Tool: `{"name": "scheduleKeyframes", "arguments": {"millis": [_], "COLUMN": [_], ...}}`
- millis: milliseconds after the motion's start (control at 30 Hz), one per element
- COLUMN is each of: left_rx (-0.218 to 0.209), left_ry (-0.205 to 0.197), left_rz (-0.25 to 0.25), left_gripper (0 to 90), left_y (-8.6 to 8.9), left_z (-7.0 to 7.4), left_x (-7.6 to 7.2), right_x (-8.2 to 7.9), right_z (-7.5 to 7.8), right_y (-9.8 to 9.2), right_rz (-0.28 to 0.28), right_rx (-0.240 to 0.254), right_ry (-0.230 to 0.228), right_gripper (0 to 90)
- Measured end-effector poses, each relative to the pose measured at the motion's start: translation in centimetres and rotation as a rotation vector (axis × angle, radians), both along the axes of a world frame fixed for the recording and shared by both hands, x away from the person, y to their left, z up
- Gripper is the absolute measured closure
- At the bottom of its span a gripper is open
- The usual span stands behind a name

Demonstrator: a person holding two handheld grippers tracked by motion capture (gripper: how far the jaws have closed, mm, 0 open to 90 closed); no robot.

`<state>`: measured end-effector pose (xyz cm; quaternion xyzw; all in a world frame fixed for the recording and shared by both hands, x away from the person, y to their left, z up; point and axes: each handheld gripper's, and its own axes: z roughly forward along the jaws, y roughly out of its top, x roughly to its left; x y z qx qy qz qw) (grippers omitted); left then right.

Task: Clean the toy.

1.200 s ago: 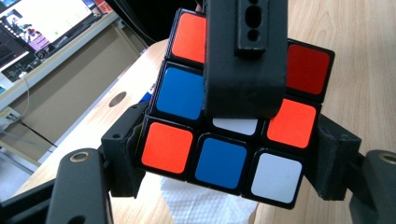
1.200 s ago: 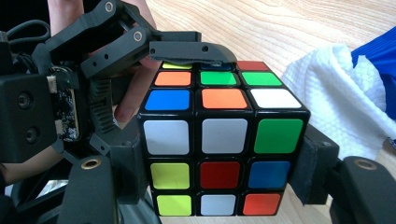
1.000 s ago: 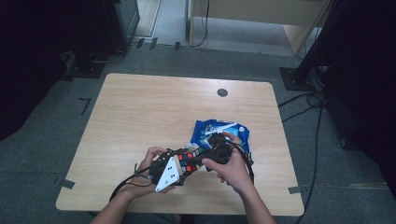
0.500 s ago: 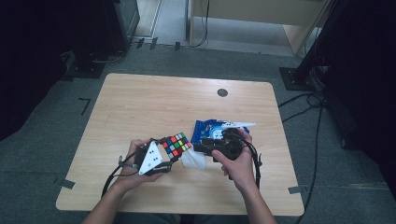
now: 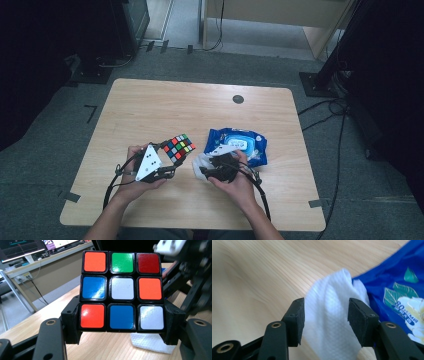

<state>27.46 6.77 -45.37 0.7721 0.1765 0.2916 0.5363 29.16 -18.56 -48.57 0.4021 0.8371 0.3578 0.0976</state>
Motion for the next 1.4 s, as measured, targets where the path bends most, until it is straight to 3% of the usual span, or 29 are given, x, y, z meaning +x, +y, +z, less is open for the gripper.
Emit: {"name": "scheduleKeyframes", "arguments": {"millis": [167,433,633,967,1033,1067,1100,1233,1400], "left_rx": [0.003,0.005,0.009,0.028,0.031,0.031,0.029,0.022,0.004], "left_ry": [0.004,0.017,0.026,0.044,0.046,0.046,0.049,0.044,0.032], "left_rz": [-0.008,-0.023,-0.029,-0.062,-0.075,-0.075,-0.092,-0.125,-0.147], "left_gripper": [34.0,34.0,34.0,34.0,34.0,34.0,34.0,34.0,34.1], "left_y": [-0.3,-0.7,-0.9,-1.9,-2.3,-2.3,-2.8,-3.4,-3.6], "left_z": [0.0,-0.3,-0.5,-1.2,-1.3,-1.3,-1.4,-1.2,-0.8], "left_x": [-0.1,-0.2,-0.2,-0.4,-0.7,-0.7,-0.9,-1.5,-1.9], "right_x": [0.0,-0.1,-0.2,-1.8,-2.5,-2.5,-3.3,-4.2,-4.2], "right_z": [-1.8,-1.8,-0.1,6.4,7.7,7.7,8.9,9.8,9.5], "right_y": [0.7,0.1,-0.9,-3.3,-3.4,-3.4,-3.1,-2.3,-2.0], "right_rz": [0.004,-0.025,-0.048,-0.111,-0.098,-0.098,-0.061,-0.015,0.001], "right_rx": [-0.098,-0.097,-0.009,0.189,0.241,0.241,0.298,0.331,0.354], "right_ry": [-0.011,-0.033,-0.068,-0.199,-0.228,-0.228,-0.249,-0.275,-0.252], "right_gripper": [54.6,82.3,85.9,87.0,87.1,87.1,87.1,87.1,87.1]}}
